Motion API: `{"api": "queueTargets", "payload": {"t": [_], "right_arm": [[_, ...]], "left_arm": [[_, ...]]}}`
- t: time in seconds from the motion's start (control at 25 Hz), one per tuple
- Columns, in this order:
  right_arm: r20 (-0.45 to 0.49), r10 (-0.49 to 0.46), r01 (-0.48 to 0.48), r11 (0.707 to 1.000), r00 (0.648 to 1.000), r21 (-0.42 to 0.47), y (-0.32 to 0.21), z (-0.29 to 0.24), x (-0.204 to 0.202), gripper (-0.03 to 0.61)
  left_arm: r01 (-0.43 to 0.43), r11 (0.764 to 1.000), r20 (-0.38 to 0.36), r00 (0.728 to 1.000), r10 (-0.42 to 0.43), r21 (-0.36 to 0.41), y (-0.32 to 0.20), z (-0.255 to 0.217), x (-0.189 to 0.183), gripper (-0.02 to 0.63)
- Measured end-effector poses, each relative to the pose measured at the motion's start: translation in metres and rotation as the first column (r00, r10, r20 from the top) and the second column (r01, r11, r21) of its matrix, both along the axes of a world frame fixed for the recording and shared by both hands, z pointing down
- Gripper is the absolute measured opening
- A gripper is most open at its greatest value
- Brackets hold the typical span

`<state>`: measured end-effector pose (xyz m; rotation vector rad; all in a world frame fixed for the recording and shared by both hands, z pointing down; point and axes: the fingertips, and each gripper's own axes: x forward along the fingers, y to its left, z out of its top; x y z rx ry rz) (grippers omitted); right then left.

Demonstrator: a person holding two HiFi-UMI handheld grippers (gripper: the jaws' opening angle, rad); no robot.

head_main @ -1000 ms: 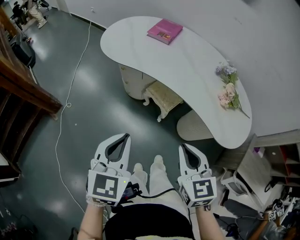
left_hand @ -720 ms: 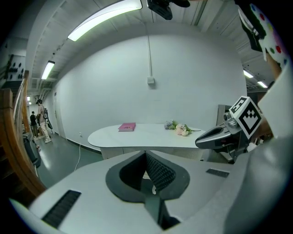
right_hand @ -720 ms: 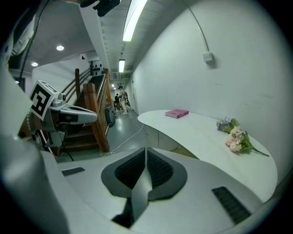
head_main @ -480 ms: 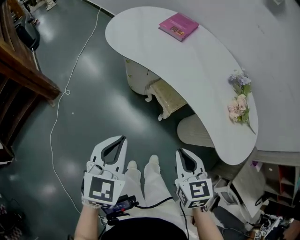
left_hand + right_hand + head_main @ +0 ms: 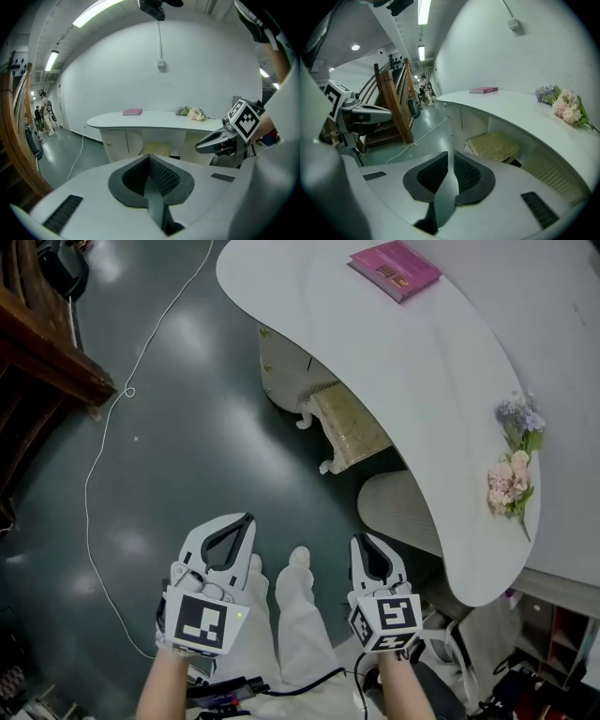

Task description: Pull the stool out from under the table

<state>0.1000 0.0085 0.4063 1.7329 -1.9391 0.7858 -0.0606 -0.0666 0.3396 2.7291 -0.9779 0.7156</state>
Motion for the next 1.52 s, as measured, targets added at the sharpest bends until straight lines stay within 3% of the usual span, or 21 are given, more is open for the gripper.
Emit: {"api": "queueTargets", "payload": {"t": [0.2, 0.36, 0.68, 0.8, 1.2, 1.52], "right_arm": [[0.028, 0.047, -0.046, 0.998, 0.999, -0.045, -0.017, 0.053, 0.019, 0.044], [0.056, 0.078, -0.074, 0.995, 0.995, -0.073, -0.033, 0.089, 0.033, 0.121], [0.088, 0.17, -0.157, 0.978, 0.981, -0.14, -0.061, 0.16, 0.058, 0.205], [0.075, 0.178, -0.164, 0.972, 0.981, -0.169, -0.071, 0.186, 0.072, 0.222], [0.027, 0.231, -0.218, 0.946, 0.972, -0.238, -0.107, 0.268, 0.107, 0.263], [0.035, 0.32, -0.301, 0.92, 0.947, -0.253, -0.136, 0.31, 0.132, 0.278]], "left_arm": [[0.014, 1.0, 0.013, 1.0, -0.014, -0.005, -0.006, 0.042, 0.008, 0.017], [0.025, 1.0, 0.019, 1.0, -0.024, -0.014, -0.015, 0.072, 0.014, 0.017], [0.015, 1.0, 0.038, 0.999, -0.014, -0.018, -0.039, 0.117, 0.027, 0.017], [0.035, 0.998, 0.021, 0.999, -0.034, -0.05, -0.047, 0.133, 0.033, 0.017], [0.023, 1.0, 0.051, 0.998, -0.021, -0.022, -0.073, 0.173, 0.046, 0.017], [0.042, 0.998, 0.052, 0.998, -0.039, -0.053, -0.08, 0.203, 0.049, 0.017]]}}
